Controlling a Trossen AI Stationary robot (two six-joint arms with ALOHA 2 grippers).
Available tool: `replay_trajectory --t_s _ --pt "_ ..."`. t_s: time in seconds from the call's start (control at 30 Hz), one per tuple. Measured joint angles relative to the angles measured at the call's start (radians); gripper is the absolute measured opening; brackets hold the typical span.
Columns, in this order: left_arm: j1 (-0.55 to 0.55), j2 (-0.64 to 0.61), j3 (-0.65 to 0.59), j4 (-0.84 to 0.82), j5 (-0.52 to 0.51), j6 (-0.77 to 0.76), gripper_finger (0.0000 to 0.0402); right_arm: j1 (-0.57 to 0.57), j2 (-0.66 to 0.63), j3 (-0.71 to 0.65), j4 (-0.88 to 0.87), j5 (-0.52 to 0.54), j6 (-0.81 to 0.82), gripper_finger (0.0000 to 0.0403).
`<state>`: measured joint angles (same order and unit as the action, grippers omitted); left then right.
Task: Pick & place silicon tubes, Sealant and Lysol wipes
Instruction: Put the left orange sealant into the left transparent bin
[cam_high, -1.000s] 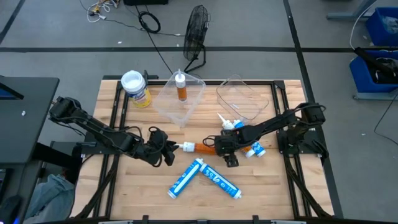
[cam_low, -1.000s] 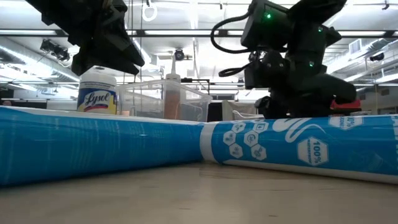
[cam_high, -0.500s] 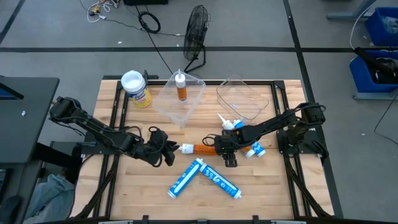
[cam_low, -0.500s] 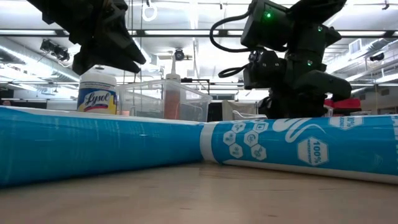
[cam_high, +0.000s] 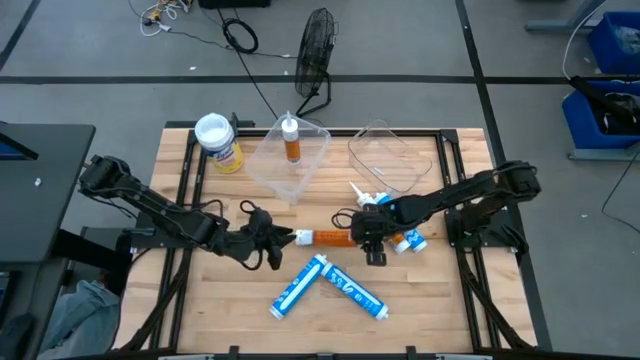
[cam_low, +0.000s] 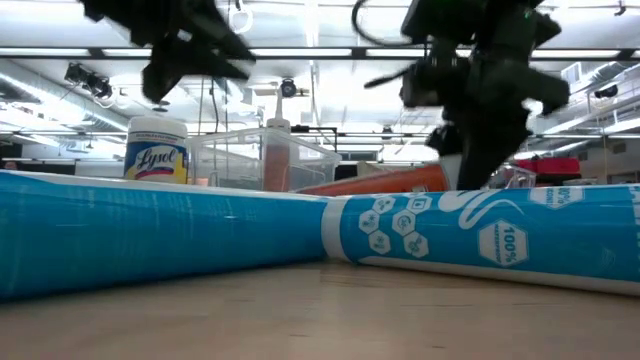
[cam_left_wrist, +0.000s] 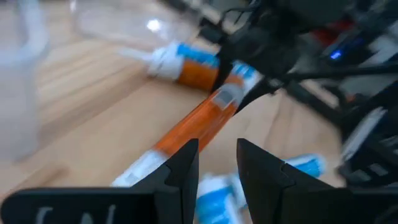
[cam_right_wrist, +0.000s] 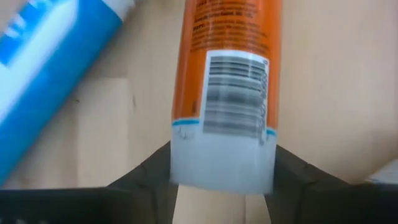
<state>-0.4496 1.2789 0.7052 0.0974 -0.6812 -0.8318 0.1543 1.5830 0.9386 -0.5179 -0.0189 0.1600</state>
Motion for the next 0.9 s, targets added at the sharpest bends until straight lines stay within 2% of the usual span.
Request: replay_trajectory --t_s 0.1,0.2,0.57,0.9 --pt "0.007 -0.005 0.001 0.098 -0.007 0.077 0.0113 0.000 -0.041 0.000 0.005 0.000 0.016 0.0175" --pt "0.014 -0.017 0.000 0.127 -0.013 0.125 0.0112 0.000 -0.049 0.000 0.003 0.001 0.015 0.0173" --pt "0.027 -0.017 0.000 0.128 -0.039 0.120 0.0112 -0.001 0.024 0.000 0.018 0.006 -0.026 0.0175" --pt "0.027 -0.017 0.000 0.114 -0.082 0.122 0.0112 -0.006 0.099 0.000 0.051 -0.002 -0.012 0.0200"
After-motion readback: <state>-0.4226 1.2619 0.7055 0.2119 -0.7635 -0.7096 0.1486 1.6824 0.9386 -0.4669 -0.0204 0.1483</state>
